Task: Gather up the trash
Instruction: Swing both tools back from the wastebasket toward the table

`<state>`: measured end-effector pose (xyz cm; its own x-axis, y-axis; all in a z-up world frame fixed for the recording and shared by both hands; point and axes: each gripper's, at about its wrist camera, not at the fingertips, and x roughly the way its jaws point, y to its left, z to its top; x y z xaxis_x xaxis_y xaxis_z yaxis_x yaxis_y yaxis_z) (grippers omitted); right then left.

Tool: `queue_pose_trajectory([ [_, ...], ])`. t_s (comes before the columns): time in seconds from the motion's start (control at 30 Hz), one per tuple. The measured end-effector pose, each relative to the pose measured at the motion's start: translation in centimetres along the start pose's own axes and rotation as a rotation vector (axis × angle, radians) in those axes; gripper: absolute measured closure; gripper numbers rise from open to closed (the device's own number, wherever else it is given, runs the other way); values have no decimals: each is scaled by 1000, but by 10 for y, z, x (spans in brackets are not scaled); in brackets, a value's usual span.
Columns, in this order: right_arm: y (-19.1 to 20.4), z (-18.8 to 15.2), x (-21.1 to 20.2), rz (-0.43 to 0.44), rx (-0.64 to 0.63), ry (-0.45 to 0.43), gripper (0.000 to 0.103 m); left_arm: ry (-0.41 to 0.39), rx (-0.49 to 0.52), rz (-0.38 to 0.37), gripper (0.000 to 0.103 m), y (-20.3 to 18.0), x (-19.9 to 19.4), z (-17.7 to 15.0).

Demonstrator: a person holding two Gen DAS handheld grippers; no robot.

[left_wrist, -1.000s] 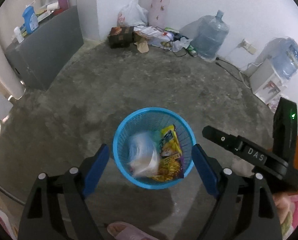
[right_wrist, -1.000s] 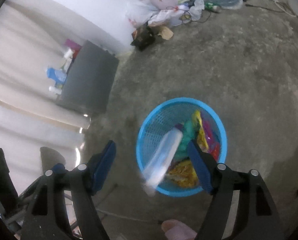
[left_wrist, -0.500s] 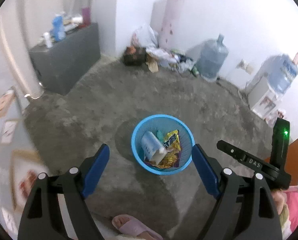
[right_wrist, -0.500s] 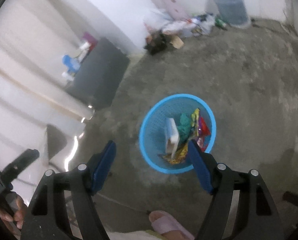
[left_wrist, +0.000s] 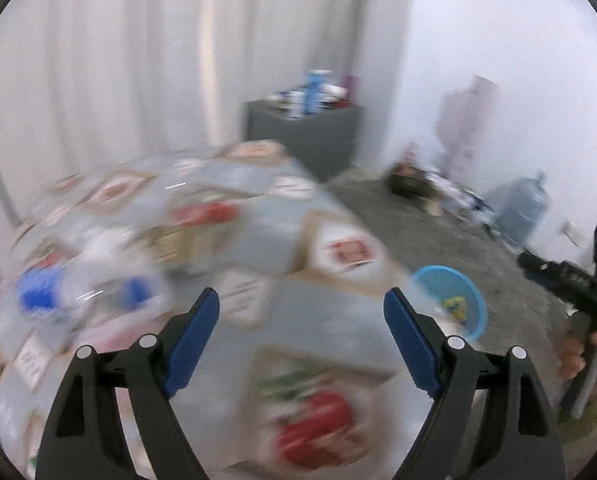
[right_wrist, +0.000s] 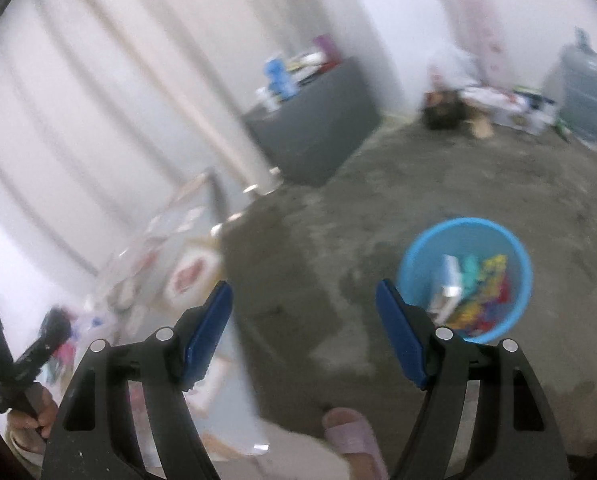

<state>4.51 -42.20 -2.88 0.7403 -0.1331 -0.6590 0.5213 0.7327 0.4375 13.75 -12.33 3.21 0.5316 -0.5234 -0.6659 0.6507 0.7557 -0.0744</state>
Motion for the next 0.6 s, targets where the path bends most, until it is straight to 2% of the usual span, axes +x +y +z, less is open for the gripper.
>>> queue_pose_trajectory([
  [0.1, 40, 0, 19, 54, -84, 46, 32, -34, -53, 89, 21, 42, -17, -15],
  [0.2, 86, -2, 38, 107, -170, 84, 32, -86, -108, 143, 21, 74, -33, -28],
  [0.37, 147, -9, 61, 175, -262, 124, 32, -128, -160, 182, 21, 113, -40, -45],
  [0.6, 201, -24, 90, 197, -367, 196, 34, -90, -210, 212, 21, 149, -26, -62],
])
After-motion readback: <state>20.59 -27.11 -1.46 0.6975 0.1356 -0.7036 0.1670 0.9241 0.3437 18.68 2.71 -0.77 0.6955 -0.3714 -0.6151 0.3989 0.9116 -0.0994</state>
